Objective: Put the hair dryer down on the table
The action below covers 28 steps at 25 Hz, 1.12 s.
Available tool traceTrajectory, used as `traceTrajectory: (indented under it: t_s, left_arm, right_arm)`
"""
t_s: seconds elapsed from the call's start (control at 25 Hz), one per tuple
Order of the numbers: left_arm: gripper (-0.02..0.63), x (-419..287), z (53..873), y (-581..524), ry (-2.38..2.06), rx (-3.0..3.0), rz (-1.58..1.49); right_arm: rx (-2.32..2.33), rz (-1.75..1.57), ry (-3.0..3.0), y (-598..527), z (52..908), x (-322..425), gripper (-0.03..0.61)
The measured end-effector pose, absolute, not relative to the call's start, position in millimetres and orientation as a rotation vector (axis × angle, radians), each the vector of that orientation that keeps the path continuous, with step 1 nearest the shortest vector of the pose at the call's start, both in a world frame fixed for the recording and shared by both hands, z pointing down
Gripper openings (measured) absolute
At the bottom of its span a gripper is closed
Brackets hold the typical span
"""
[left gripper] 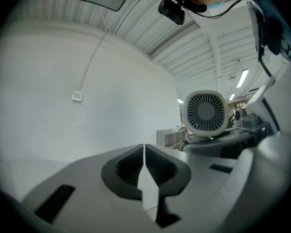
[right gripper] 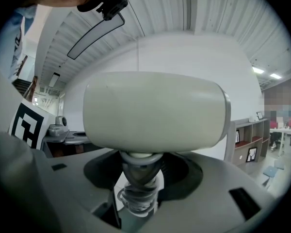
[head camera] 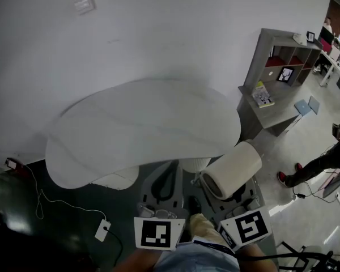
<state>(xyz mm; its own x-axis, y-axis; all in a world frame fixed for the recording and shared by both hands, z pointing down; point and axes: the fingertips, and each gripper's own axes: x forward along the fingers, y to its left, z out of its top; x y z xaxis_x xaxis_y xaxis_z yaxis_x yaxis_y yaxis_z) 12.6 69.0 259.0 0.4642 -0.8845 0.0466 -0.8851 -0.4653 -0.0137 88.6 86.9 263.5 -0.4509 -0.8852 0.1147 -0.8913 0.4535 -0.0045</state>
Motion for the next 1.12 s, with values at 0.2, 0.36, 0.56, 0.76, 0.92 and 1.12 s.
traceTrajectory:
  t_s: [0.2,0.36,0.56,0.76,0.92,1.12]
  left_arm:
    - [0.017,31,261,16,-1.655,2.658,0.112]
    - [0.017,41,258,-25,-1.697,2.644,0.138]
    - [0.017,52,247,-67,-1.760,2.640,0.150]
    - [0.017,45,241,-95,-1.806,2.633,0.159]
    - [0.017,36,235,-117,-1.842,2.629,0.146]
    - [0.017,16,238,-149,-1.848,2.615,0.129]
  right_arm:
    - [1.548,0.123,-2.628,30,268,105,0.219]
    - [1.524,0.132,-2.659,-14,265,116,0.219]
    - [1.483,0.117,-2.710,-59,256,127,0.219]
    - [1.463,0.097,-2.748,-94,250,123,0.219]
    - [1.443,0.068,-2.767,-120,245,115,0.219]
    - [1.422,0.056,-2.757,-151,248,95,0.219]
